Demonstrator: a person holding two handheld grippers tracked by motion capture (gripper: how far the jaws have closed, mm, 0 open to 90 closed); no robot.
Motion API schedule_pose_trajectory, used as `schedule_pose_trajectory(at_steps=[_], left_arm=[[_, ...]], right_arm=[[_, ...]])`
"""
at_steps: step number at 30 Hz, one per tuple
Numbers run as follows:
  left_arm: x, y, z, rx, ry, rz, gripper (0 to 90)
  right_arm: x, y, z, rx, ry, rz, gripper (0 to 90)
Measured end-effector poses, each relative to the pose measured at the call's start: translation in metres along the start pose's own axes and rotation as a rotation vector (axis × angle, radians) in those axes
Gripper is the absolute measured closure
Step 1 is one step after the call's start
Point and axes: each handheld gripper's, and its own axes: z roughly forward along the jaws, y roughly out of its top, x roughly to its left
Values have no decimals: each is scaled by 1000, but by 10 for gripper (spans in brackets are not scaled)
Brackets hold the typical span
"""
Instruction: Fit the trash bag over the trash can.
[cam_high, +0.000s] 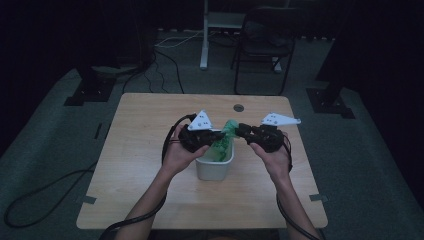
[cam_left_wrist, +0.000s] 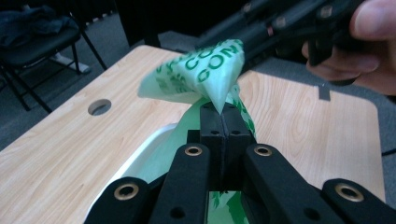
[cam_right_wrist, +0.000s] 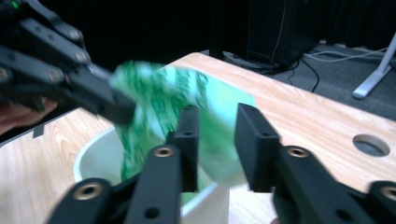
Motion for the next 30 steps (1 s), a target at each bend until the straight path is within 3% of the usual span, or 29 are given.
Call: schedule_pose_trajectory(at_steps=[5, 9, 13, 16, 20, 22, 25, 30], left_arm=[[2, 0, -5, -22, 14, -2, 900], [1, 1, -7, -31, 23, 2, 900], [0, 1, -11, -44, 21, 15, 900], [-2, 0, -13, -49, 21, 22, 900], [-2, 1, -14, -60, 25, 27, 900], [-2, 1, -15, -64, 30, 30, 900], [-2, 1, -17, -67, 36, 30, 900], [-1, -1, -21, -69, 45, 28, 900]], right_arm=[[-5, -6, 0, -22, 36, 31, 560], [-5, -8, 2, -18, 58, 26, 494], [-4, -9, 3, -17, 43, 14, 441], [-13, -7, 4, -38, 42, 64, 378], [-22, -6, 13, -20, 132, 139, 373], [-25, -7, 19, 3, 189, 183, 395], [-30, -11, 25, 5, 278, 247, 521], [-30, -11, 25, -3, 329, 247, 865]])
